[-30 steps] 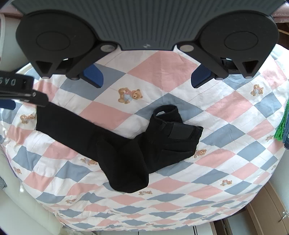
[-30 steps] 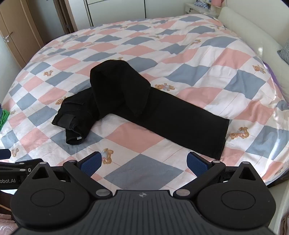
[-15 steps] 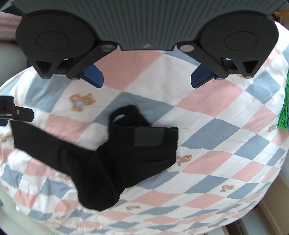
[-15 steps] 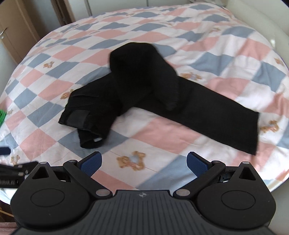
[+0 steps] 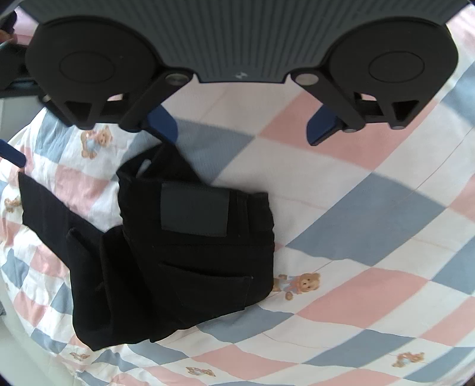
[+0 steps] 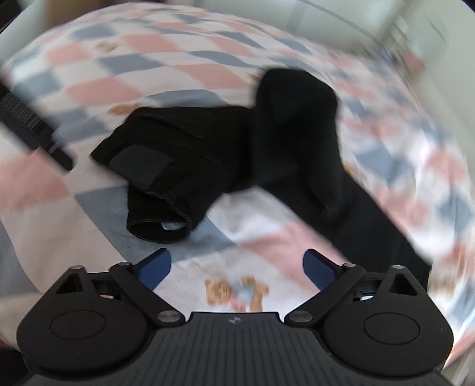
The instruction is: Fold clothes
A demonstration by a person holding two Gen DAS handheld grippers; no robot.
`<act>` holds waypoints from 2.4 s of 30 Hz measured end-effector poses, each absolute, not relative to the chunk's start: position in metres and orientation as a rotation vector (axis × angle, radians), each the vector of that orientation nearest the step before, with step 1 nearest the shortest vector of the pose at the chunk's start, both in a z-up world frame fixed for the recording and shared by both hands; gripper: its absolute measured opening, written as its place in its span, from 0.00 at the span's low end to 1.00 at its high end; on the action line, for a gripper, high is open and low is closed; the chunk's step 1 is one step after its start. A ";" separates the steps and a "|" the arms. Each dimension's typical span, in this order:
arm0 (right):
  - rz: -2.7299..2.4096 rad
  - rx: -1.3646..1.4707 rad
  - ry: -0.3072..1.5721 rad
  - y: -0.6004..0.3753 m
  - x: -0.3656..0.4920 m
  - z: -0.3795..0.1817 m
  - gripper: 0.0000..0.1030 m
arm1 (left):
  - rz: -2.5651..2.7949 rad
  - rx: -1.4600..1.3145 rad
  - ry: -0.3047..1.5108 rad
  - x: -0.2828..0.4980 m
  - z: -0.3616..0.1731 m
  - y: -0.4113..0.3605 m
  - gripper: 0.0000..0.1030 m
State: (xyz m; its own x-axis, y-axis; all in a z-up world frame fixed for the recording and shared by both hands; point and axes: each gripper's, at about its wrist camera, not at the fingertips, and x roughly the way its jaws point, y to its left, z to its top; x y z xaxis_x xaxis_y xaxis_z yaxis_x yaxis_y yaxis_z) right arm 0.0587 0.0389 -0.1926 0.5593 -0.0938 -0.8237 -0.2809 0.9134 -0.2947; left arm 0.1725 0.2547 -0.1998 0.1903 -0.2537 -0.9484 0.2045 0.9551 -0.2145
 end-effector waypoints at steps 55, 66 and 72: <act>0.140 -0.018 0.795 0.002 0.193 -0.208 0.15 | -0.458 -0.901 1.189 0.208 -0.269 0.318 0.53; 0.211 0.234 0.911 -0.077 0.227 -0.202 0.27 | -0.377 -1.171 1.225 0.198 -0.333 0.237 0.57; 0.367 0.169 0.917 -0.092 0.233 -0.186 0.10 | -0.310 -1.035 1.146 0.197 -0.302 0.204 0.03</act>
State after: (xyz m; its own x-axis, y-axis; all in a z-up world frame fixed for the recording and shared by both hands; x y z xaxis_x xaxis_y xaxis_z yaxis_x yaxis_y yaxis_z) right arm 0.2330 -0.0921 -0.1862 0.5517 0.3795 -0.7427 -0.2371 0.9251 0.2966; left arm 0.1968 0.2038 -0.3025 0.4297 -0.6769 -0.5977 -0.2836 0.5273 -0.8010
